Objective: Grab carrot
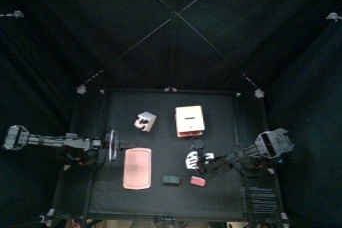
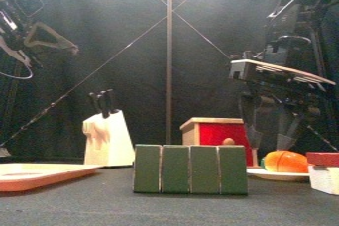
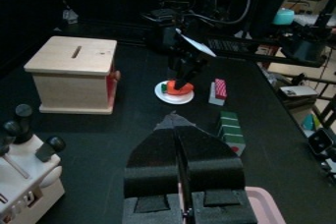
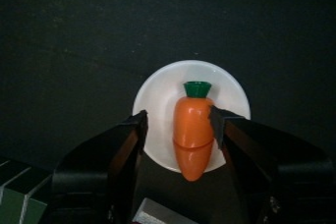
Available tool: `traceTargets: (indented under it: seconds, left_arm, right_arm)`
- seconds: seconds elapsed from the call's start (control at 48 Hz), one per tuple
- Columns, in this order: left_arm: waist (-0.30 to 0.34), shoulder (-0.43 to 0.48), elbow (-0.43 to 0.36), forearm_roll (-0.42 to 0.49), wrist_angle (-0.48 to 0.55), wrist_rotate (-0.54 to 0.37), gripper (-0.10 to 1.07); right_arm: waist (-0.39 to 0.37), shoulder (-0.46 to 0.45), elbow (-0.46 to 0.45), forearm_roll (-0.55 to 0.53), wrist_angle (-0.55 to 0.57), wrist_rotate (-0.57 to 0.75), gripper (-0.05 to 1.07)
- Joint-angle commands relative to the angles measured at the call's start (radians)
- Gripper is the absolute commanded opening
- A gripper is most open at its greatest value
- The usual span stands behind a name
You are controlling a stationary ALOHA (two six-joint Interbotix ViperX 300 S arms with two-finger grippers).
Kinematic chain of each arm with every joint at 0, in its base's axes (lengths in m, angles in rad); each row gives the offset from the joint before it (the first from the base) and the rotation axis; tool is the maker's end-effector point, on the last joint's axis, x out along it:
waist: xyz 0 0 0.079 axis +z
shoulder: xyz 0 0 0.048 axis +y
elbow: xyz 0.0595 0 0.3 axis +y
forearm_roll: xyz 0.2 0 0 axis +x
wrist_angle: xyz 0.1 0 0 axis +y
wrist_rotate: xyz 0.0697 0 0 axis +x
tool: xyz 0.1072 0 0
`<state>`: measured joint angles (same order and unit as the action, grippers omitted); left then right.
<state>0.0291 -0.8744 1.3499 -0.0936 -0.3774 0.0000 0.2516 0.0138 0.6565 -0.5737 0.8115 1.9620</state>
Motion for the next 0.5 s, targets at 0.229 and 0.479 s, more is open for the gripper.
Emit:
traceTargets:
  seconds: [0.229, 0.479]
  left_arm:
    - [0.008, 0.002, -0.012, 0.002, -0.009, 0.003, -0.02]
    - [0.009, 0.002, -0.012, 0.000, -0.009, 0.003, -0.02]
  right_arm:
    - [-0.002, -0.020, -0.005, 0.020, 0.005, 0.000, 0.88]
    - [-0.006, 0.002, 0.015, 0.046, -0.031, -0.009, 0.88]
